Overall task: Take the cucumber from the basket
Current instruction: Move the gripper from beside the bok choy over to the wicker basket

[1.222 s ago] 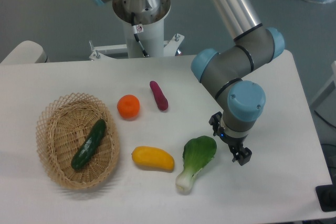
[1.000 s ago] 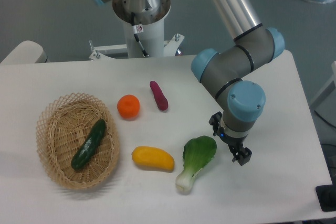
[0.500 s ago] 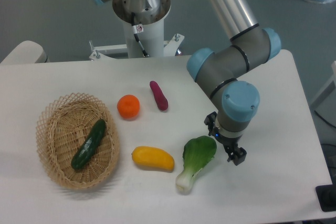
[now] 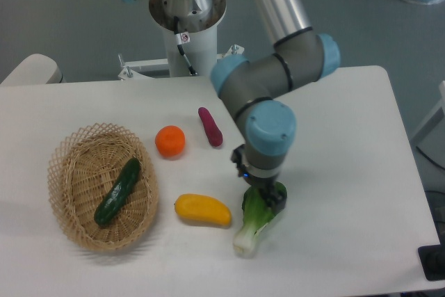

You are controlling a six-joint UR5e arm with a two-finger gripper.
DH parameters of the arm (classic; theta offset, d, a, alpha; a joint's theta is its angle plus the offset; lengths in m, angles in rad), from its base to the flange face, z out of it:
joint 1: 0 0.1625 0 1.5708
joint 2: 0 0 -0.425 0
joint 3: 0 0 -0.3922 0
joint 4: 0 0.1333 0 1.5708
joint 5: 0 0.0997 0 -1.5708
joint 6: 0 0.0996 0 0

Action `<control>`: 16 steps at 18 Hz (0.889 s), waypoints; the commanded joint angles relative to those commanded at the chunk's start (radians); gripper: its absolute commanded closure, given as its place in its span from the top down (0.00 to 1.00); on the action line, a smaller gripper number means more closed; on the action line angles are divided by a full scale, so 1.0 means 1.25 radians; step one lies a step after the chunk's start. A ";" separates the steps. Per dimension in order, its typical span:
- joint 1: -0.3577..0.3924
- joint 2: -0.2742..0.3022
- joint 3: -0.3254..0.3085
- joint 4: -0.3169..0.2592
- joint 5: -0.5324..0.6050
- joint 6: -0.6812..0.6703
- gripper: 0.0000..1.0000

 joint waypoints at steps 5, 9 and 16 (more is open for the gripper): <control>-0.075 0.011 -0.013 -0.004 -0.003 -0.134 1.00; -0.139 0.034 -0.056 0.000 -0.004 -0.204 1.00; -0.216 0.026 -0.060 0.023 -0.007 -0.415 1.00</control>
